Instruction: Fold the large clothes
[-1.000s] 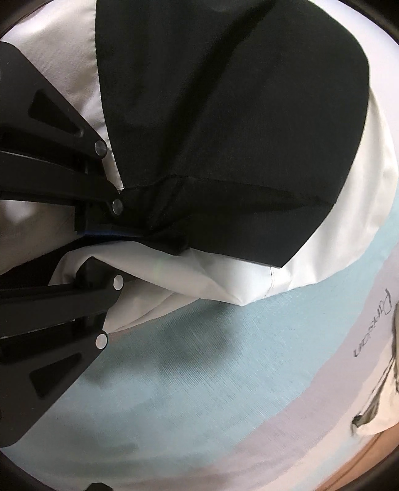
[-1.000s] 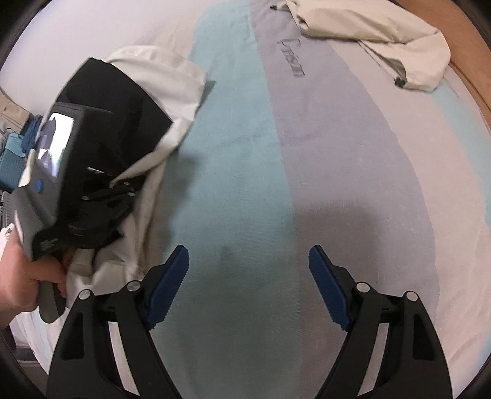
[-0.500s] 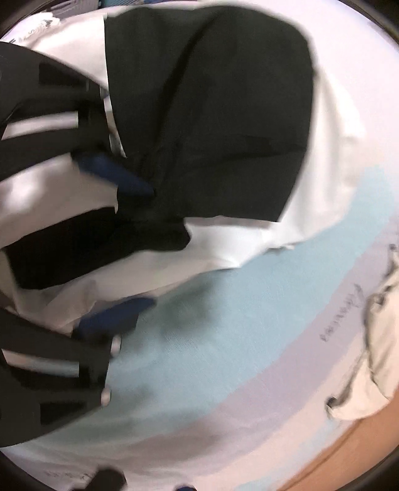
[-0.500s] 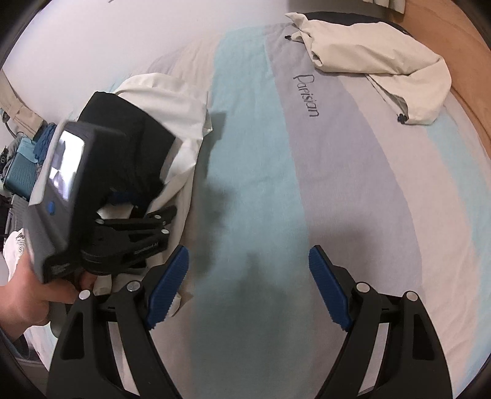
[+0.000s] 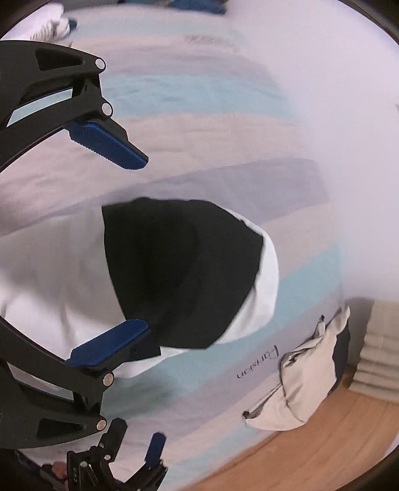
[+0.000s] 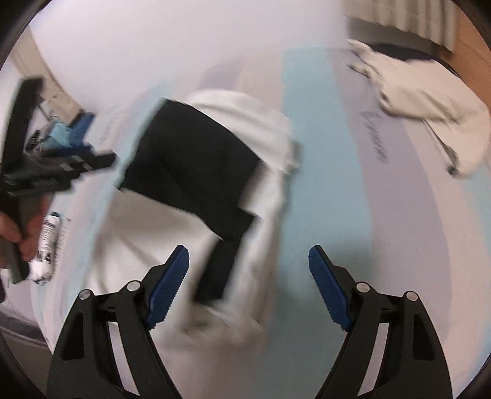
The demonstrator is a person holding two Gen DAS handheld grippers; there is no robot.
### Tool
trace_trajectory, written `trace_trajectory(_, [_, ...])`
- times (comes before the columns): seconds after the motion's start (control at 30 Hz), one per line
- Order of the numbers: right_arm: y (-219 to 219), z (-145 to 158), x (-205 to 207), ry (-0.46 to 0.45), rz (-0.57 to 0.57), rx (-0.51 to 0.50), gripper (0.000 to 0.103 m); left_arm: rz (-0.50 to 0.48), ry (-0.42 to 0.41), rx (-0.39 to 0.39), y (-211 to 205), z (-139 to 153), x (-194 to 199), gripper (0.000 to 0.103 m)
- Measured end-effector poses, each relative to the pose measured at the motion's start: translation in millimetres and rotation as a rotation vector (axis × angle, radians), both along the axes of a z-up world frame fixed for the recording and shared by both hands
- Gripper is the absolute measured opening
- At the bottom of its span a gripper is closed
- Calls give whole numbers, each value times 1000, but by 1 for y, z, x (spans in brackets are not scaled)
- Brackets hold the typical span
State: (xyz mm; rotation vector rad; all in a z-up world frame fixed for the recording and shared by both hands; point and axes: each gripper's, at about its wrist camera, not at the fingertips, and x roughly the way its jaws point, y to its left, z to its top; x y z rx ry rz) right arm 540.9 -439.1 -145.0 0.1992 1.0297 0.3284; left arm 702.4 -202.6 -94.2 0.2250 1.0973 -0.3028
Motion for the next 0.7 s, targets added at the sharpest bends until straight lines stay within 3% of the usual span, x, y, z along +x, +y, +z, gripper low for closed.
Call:
trace_trajectory(0.1, [39,3,30,-50,69,4,77,-50,45,-23,13,-25,11,96])
trace_trajectory(0.23, [68,0,76,-77,90,10,78,-74,40,-23,24,-42,12,97])
trace_trajectory(0.33, [88,-16,120,-33,135,-4,77,-36,61,-91,34,-63,13,97])
trace_trajectory(0.43, [98,-52,149,56,176,-18,75,-25,59,-81,35,-77,14,98])
trace_trajectory(0.57, [101,-79,162,101,190,8,75,1,106,-94,46,-100,25,98])
trace_trajectory(0.7, [104,-100,167,138,204,11,78,-37,110,-40,44,-117,29,98])
